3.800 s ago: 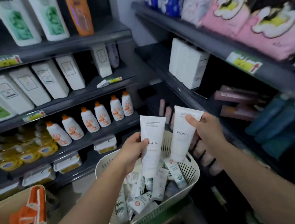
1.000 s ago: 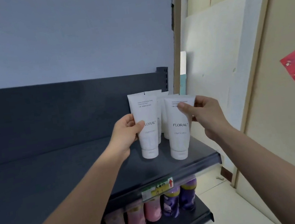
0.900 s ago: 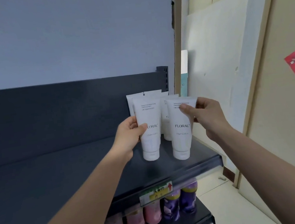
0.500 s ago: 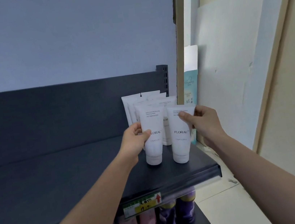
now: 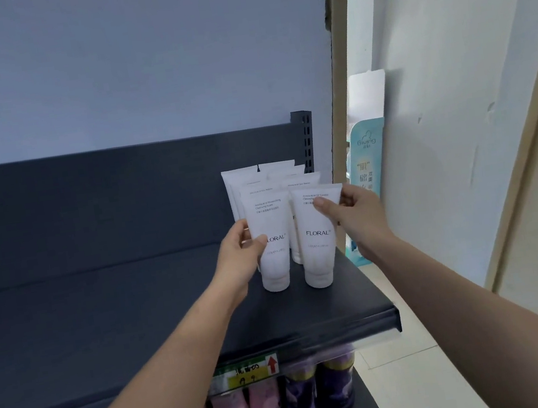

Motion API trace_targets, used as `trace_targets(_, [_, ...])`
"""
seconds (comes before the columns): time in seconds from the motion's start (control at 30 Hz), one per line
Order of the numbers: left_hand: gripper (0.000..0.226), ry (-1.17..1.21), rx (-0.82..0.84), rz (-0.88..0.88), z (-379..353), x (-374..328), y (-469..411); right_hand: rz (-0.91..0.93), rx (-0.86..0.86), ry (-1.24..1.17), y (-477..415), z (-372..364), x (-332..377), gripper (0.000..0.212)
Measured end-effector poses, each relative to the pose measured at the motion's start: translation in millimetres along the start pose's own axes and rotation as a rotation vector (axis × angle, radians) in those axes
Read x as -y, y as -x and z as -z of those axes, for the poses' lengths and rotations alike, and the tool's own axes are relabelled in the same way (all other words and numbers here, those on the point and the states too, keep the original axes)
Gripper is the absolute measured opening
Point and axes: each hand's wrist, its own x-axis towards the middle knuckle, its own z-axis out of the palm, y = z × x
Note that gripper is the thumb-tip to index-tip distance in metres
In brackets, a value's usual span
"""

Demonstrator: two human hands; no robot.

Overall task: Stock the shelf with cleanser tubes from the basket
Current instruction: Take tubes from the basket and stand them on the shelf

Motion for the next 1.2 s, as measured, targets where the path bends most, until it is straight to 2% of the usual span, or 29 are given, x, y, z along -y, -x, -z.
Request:
trace_targets(0.13, [0.022,-0.06,-0.008,-0.003,1,-1,-1,0.017,0.021,0.017,-3,2,-4,0.027])
trace_targets(0.33, [0.022,-0.163,-0.035,0.012,3,0,1,0.087,0.025,0.111,-2,3,-12,0.024])
trace_targets(0.4, [0.026,-0.2,-0.046,0.029,3,-1,4,0.082,0.013,0.144,-1,5,-14,0.032])
trace_targets(0.5, [0.038,-0.288,-0.064,0.017,4,-4,9,0.104,-0.022,0.22,2,6,-15,0.058])
trace_targets(0.6, [0.045,-0.427,-0.086,-0.006,9,-9,18,0.184,-0.116,0.348,10,3,-8,0.074])
trace_targets(0.73, [0.049,-0.708,-0.149,-0.067,22,-16,35,0.423,-0.179,0.564,28,-5,3,0.068])
trace_targets(0.8, [0.05,-0.824,-0.177,-0.088,32,-22,45,0.513,-0.136,0.629,40,-12,10,0.064])
trace_targets(0.9, [0.052,-1.008,-0.2,-0.087,48,-29,62,0.552,-0.011,0.734,59,-24,18,0.059])
trace_targets(1.03, [0.055,-1.257,-0.232,-0.044,70,-35,95,0.643,0.18,0.736,78,-46,10,0.047])
trace_targets(1.2, [0.054,-1.492,-0.28,0.078,104,-39,143,0.663,0.44,0.792,107,-84,6,0.05])
